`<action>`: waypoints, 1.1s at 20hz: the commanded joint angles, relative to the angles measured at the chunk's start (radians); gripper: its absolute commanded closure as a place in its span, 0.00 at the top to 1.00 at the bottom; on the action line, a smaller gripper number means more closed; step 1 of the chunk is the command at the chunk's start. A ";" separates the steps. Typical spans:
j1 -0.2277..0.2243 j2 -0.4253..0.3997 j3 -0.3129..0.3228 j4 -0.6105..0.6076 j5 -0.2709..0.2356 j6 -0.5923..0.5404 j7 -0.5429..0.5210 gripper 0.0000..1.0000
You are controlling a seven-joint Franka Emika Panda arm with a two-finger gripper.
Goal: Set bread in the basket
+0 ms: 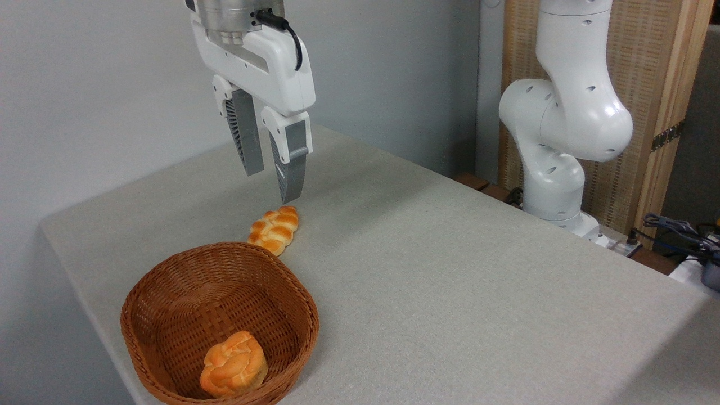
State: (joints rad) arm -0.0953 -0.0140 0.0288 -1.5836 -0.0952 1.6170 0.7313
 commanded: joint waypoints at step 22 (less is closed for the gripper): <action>-0.015 -0.024 -0.118 -0.111 -0.015 0.053 -0.260 1.00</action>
State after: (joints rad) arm -0.0984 -0.0127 -0.0431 -1.6005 -0.0985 1.6157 0.5527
